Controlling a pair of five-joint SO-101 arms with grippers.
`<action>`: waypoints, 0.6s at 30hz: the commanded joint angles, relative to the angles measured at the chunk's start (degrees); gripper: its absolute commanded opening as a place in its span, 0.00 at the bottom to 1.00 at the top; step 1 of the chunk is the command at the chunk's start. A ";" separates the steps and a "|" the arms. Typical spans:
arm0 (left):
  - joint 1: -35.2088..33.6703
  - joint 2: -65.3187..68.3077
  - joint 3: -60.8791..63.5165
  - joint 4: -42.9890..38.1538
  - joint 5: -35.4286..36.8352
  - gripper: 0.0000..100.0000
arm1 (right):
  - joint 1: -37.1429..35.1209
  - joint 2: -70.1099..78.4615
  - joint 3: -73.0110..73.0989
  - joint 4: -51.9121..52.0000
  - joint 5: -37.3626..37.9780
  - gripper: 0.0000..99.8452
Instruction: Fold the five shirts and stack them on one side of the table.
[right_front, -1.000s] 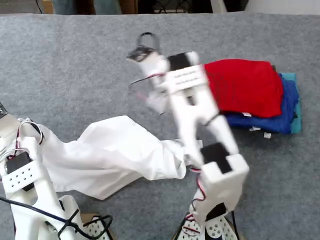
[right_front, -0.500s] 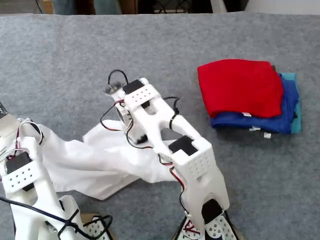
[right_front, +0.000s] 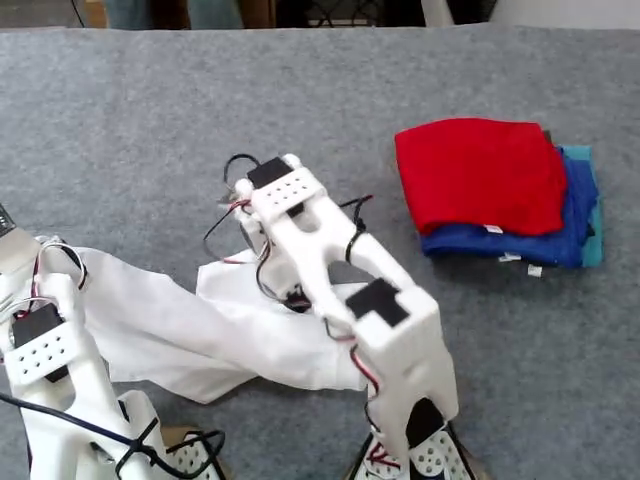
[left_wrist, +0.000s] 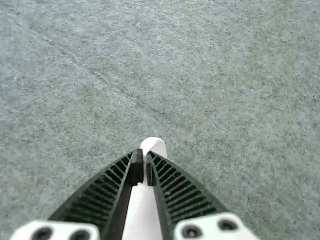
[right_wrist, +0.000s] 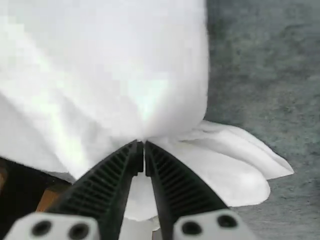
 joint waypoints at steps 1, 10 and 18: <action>0.22 0.09 -0.22 -1.14 -0.70 0.03 | -7.30 -6.90 3.56 0.79 0.00 0.02; -0.66 0.09 -0.22 -1.14 -0.70 0.03 | -10.37 -10.68 1.10 -6.68 1.41 0.02; -2.15 0.09 -0.57 -1.14 -0.53 0.03 | 4.57 -3.74 -15.08 -6.86 5.19 0.08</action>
